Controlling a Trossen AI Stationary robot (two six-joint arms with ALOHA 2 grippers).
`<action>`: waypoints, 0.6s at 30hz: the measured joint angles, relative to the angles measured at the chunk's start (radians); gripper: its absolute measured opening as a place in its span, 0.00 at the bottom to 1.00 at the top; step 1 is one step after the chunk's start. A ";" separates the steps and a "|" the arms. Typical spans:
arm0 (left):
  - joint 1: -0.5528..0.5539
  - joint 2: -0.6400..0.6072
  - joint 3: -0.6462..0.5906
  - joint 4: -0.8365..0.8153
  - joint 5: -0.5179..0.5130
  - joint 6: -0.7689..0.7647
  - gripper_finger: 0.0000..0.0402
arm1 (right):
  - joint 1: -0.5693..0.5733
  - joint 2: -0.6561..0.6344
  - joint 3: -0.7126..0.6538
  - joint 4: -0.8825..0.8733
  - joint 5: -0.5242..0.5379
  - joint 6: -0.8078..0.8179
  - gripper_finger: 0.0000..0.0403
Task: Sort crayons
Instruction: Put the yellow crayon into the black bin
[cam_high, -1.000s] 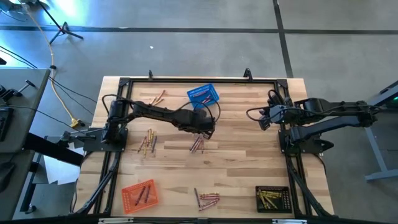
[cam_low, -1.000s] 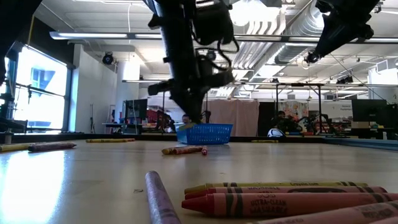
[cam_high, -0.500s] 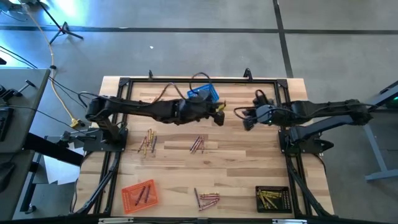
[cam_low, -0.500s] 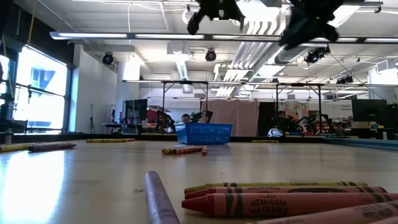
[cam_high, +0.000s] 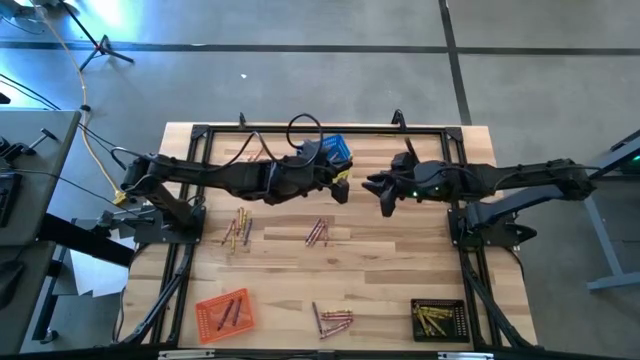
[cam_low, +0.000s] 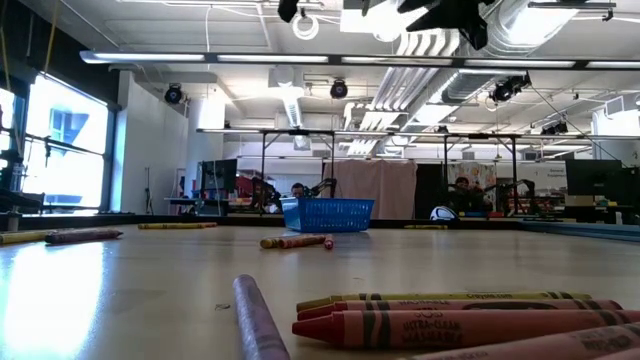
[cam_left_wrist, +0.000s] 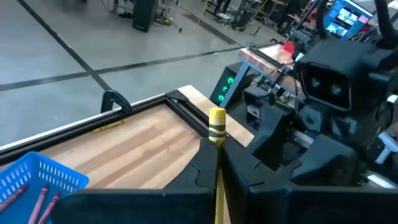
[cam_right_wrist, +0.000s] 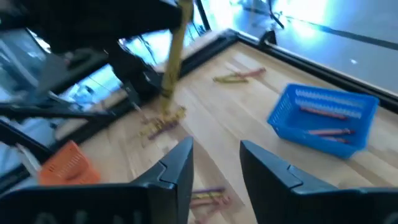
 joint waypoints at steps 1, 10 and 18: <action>-0.001 0.000 0.000 0.002 -0.001 0.000 0.00 | 0.000 0.003 0.000 0.026 -0.013 0.000 0.31; -0.001 0.000 0.000 0.059 -0.008 -0.014 0.00 | 0.000 0.045 0.000 0.187 -0.030 0.019 0.43; -0.002 0.000 0.000 0.061 0.008 -0.069 0.00 | -0.002 0.055 0.000 0.233 -0.015 0.026 0.44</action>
